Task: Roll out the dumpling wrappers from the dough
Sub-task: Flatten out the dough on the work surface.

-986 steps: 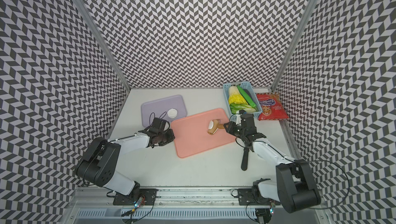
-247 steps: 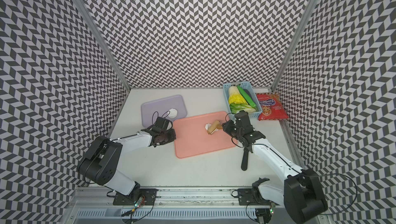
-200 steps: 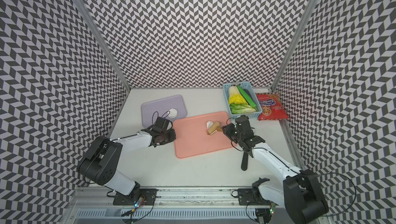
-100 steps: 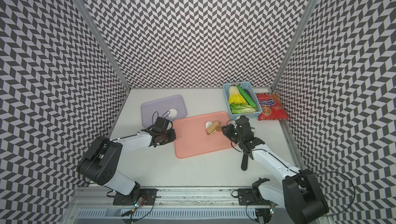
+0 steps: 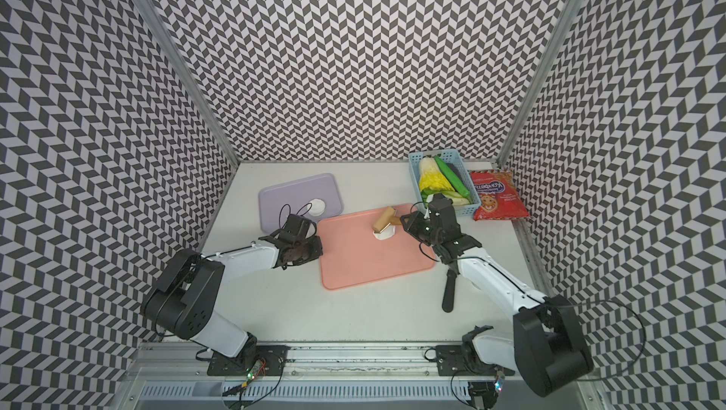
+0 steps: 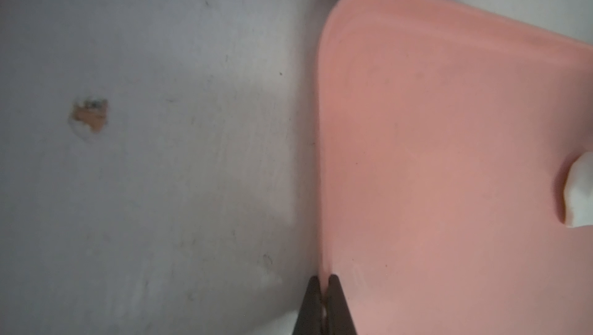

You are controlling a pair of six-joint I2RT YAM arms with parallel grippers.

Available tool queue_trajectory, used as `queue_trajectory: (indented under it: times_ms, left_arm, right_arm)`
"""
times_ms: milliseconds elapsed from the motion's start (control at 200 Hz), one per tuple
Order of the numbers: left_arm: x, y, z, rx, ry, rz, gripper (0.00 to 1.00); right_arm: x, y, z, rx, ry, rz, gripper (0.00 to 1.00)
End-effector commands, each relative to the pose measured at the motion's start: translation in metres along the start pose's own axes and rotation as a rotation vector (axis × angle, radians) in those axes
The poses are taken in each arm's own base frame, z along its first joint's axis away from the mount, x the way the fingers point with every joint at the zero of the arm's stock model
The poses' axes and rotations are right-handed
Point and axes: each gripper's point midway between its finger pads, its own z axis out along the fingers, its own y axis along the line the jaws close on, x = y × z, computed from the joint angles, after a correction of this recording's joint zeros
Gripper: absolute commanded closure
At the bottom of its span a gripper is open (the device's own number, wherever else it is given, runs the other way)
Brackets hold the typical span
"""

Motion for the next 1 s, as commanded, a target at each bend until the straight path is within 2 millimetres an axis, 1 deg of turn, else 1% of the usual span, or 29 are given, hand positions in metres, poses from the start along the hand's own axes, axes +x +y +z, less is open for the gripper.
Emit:
queue_trajectory:
  times_ms: [0,125,265,330,476,576,646,761,846,991]
  left_arm:
    - [0.062,0.053,0.012,-0.188,0.2,0.007,1.0]
    - [0.063,0.054,0.012,-0.189,0.2,0.005,1.0]
    - [0.063,0.054,0.012,-0.189,0.199,0.003,1.0]
    - [0.065,0.055,0.013,-0.189,0.201,0.002,1.0]
    - [0.066,0.056,0.012,-0.192,0.202,0.002,1.0]
    - [0.067,0.056,0.012,-0.195,0.206,0.0,1.0]
    - [0.067,0.057,0.012,-0.199,0.205,-0.003,1.0]
    - [0.068,0.059,0.011,-0.199,0.206,-0.015,1.0]
    - [0.069,0.06,0.011,-0.198,0.207,-0.022,1.0]
    - [0.068,0.061,0.011,-0.194,0.21,-0.031,1.0]
  right_arm:
    - [0.005,-0.002,0.006,-0.011,-0.017,-0.026,1.0]
    - [0.022,-0.032,0.019,0.075,0.03,-0.026,1.0]
    - [0.03,-0.067,0.021,0.188,0.023,-0.039,1.0]
    - [0.038,-0.081,0.023,0.228,0.04,-0.038,1.0]
    - [0.053,-0.104,0.03,0.272,0.074,-0.023,1.0]
    - [0.059,-0.112,0.032,0.289,0.09,-0.022,1.0]
    - [0.057,-0.114,0.027,0.307,0.082,-0.025,1.0]
    - [0.048,-0.12,0.009,0.315,0.04,-0.005,1.0]
    - [0.045,-0.134,-0.004,0.341,0.018,0.028,1.0]
    - [0.048,-0.157,-0.022,0.375,0.002,0.082,1.0]
